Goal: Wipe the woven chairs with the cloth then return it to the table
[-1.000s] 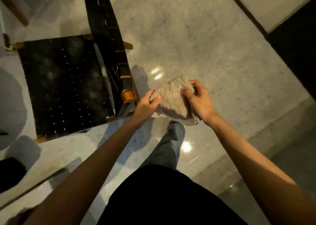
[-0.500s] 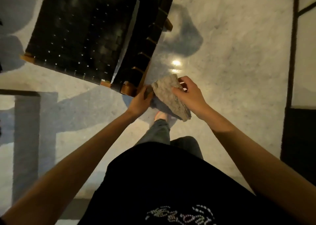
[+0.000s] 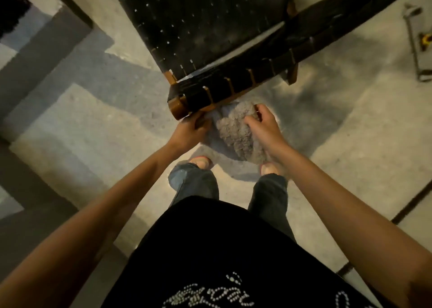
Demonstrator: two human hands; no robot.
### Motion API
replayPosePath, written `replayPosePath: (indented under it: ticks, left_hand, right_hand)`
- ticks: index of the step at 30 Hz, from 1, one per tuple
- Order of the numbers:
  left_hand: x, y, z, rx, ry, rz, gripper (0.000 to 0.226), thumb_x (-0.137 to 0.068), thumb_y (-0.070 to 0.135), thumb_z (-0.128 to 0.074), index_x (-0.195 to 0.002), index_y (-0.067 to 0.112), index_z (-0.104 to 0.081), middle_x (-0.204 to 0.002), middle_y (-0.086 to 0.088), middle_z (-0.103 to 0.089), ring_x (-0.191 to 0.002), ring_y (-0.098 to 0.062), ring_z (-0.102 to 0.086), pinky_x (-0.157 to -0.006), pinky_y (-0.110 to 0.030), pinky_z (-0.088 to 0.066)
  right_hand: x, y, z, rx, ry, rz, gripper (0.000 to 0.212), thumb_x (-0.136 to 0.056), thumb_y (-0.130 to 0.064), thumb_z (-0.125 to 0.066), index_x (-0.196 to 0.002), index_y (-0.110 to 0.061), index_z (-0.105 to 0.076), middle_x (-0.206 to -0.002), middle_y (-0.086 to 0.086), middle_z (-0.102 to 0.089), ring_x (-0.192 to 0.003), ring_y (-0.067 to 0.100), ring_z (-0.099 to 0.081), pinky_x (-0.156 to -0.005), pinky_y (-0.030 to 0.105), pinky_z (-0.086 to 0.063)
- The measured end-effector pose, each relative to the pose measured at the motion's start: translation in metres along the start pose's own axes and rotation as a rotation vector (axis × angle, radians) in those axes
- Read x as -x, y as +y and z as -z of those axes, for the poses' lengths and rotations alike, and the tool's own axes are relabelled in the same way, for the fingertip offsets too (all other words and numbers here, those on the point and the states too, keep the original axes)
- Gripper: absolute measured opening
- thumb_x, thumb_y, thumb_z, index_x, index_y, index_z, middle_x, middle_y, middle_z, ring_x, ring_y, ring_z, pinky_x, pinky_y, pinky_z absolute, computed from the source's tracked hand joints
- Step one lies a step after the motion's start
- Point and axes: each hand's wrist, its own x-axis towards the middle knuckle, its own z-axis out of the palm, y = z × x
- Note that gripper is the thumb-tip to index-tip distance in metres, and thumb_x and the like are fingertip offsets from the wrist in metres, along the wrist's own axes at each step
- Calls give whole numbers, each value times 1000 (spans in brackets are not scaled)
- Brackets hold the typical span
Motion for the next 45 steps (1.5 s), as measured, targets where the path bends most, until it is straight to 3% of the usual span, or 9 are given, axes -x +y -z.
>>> replayPosePath:
  ticks: [6,9,12,19,25,31,36,40,45]
  left_hand:
    - [41,7,-61,262,308,140,31,-97,20,-50,-118,-3,-55,-105,-23,-61,-90,-25,-55,-83,-39,-47]
    - [57,3,-94,369,440,204,32,-96,26,-53,-118,3,-56,-106,-13,-62,-93,-21,-59,-83,-31,-51]
    - [65,-12,-117,548,551,283,24,-93,33,-58,-108,16,-52,-92,7,-57,-80,-1,-55,-60,-7,-48]
    - [33,-63,-120,751,685,294,13,-91,30,-61,-97,22,-55,-85,8,-58,-75,-4,-57,-54,-9,-46]
    - [-22,-106,-121,865,803,266,18,-91,28,-61,-103,14,-57,-85,6,-59,-74,-3,-56,-55,-8,-48]
    - [-91,-144,-144,807,876,145,33,-97,23,-51,-128,12,-49,-109,2,-54,-91,-5,-53,-64,-9,-49]
    - [-150,-174,-161,753,923,-7,40,-99,20,-48,-138,16,-42,-119,4,-49,-96,-3,-50,-71,-5,-45]
    - [-182,-189,-166,723,972,-71,54,-100,25,-46,-149,19,-24,-152,-3,-30,-135,-19,-35,-108,-29,-33]
    - [-183,-180,-161,632,1148,-210,57,-100,26,-45,-150,27,-18,-156,1,-21,-142,-19,-24,-115,-43,-27]
  right_hand:
    - [-6,14,32,158,-241,75,20,-94,-19,-53,-114,-22,-53,-106,-5,-60,-95,6,-56,-79,23,-46]
    - [-3,28,40,152,-308,97,18,-94,-20,-54,-110,-29,-54,-98,-17,-59,-90,-4,-55,-71,15,-45]
    - [-2,45,39,152,-345,95,15,-94,-23,-55,-101,-36,-53,-93,-23,-57,-85,-7,-54,-63,11,-42]
    - [-36,77,7,102,-287,127,33,-95,-26,-54,-128,-27,-49,-122,-6,-59,-111,11,-56,-91,30,-49]
    - [-91,100,-35,2,-263,139,32,-96,-35,-53,-127,-30,-49,-127,0,-57,-111,14,-57,-92,39,-51]
    - [-158,143,-60,-85,-298,318,12,-97,-31,-52,-104,-41,-53,-96,-20,-67,-90,-2,-65,-77,26,-56]
    - [-217,174,-77,-120,-284,470,23,-96,-34,-53,-119,-33,-49,-108,-14,-62,-94,-2,-62,-73,22,-54]
    - [-245,186,-84,-176,-244,641,26,-98,-31,-51,-124,-30,-46,-118,-5,-58,-102,4,-59,-71,19,-52]
    - [-245,183,-74,-323,-130,842,25,-97,-26,-52,-120,-29,-44,-120,-2,-56,-107,8,-56,-87,33,-53]
